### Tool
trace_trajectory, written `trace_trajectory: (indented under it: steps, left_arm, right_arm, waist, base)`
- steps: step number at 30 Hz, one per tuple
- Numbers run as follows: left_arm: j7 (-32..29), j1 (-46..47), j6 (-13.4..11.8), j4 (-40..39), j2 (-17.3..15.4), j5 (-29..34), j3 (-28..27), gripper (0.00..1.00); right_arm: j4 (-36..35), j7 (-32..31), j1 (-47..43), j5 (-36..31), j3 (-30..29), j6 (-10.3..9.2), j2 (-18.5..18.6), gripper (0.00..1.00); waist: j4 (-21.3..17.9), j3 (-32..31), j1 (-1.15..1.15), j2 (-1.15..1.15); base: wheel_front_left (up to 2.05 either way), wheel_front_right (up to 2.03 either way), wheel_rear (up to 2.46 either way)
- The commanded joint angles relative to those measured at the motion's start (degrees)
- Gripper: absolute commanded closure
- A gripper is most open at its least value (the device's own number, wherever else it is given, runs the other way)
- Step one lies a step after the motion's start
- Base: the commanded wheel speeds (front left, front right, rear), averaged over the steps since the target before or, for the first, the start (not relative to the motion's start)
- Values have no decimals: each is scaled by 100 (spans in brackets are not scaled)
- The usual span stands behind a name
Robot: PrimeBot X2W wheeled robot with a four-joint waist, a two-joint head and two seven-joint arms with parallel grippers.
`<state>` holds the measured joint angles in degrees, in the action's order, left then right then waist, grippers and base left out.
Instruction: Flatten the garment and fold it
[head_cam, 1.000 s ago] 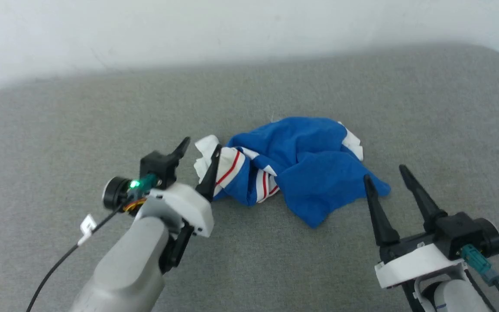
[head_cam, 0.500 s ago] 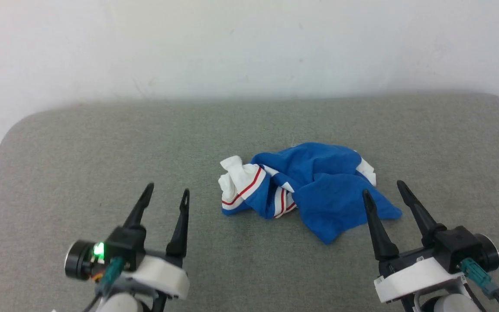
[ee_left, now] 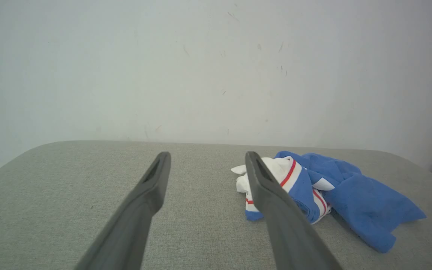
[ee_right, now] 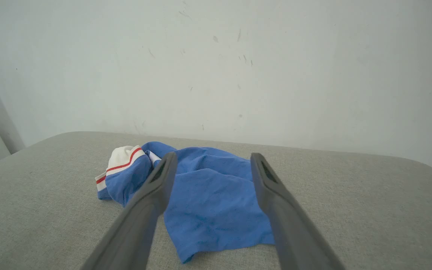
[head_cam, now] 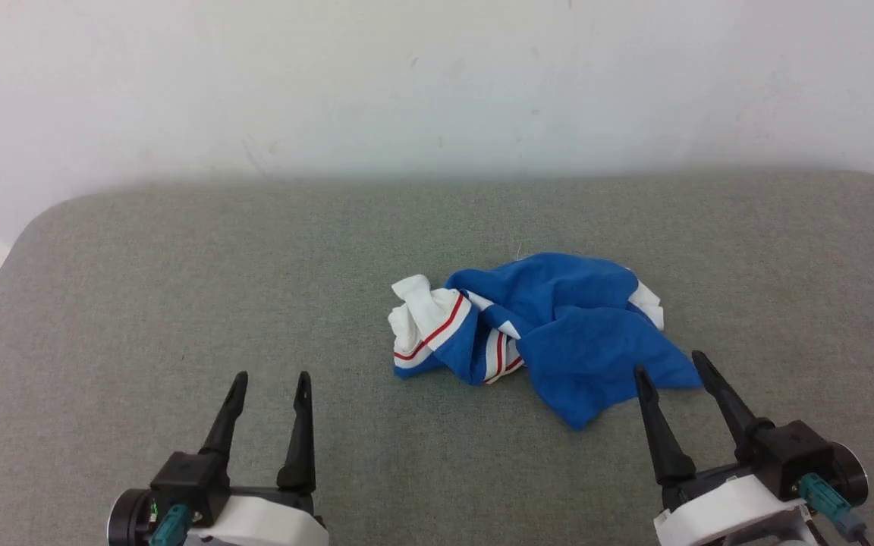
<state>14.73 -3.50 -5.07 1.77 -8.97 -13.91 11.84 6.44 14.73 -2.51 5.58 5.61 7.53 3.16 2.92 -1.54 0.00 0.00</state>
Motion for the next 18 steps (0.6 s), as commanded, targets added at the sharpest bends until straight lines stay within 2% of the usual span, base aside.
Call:
trace_trajectory:
  steps: [1, 9, 12, 18]
  left_arm:
    - [27, -80, 79, -37, 94, 45, -128, 0]
    - [27, -73, 459, 56, 348, 326, -425, 0]
    - [27, -34, 540, 74, 426, 428, -426, 0]
    - [27, 74, 672, 97, 532, 544, -381, 0]
  right_arm:
    - [20, 27, -35, 32, -17, -4, -20, 0]
    - [215, -13, -27, 51, -175, -4, -25, 0]
    - [455, -459, 80, 108, -407, -4, 13, 0]
    - [1001, -1915, 551, 223, -708, -4, 373, 0]
  waist:
    - [5, 0, 0, 0]
    - [174, 97, 0, 0]
    - [345, 164, 0, 0]
    - [811, 399, 0, 0]
  base:
    - [0, 0, 0]
    - [0, 0, 0]
    - [0, 0, 0]
    - [0, 0, 0]
